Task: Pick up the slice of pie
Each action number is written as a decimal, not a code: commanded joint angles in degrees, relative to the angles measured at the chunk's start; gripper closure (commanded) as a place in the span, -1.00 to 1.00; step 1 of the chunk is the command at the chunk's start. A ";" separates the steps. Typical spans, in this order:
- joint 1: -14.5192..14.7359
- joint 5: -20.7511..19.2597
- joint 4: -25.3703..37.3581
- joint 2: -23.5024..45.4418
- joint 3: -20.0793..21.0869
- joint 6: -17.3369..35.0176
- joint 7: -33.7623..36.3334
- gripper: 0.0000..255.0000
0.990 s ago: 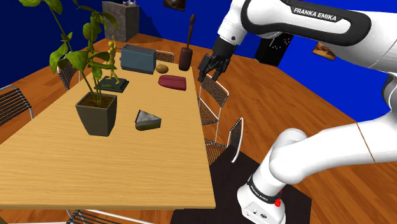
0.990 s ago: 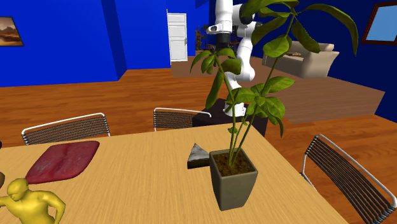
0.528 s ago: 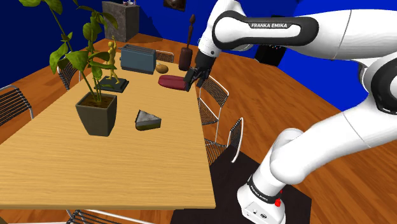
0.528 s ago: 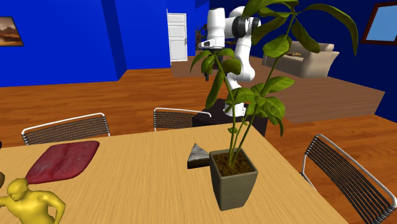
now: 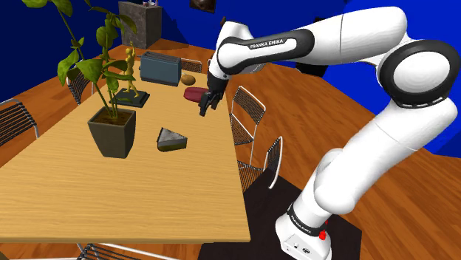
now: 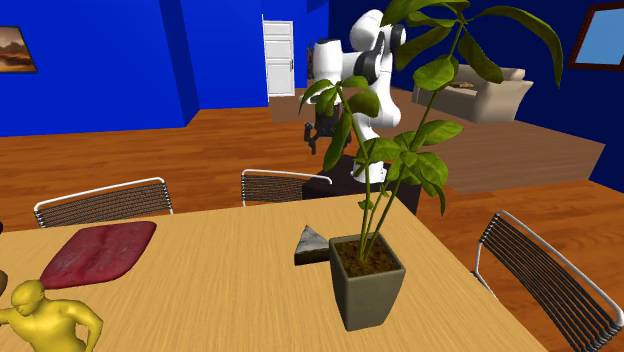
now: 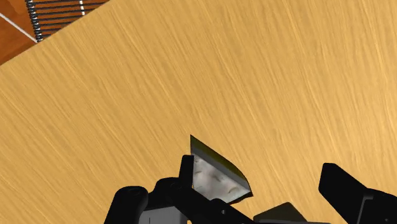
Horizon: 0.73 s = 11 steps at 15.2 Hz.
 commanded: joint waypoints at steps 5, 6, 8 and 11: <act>0.71 -0.27 5.48 12.80 0.10 5.74 -6.49 -1.00; 0.75 -0.36 6.74 14.99 0.19 6.42 -7.49 -1.00; 0.82 -0.60 9.45 19.39 0.42 7.62 -9.39 -1.00; 0.92 -1.15 14.00 26.01 0.84 9.00 -12.02 -1.00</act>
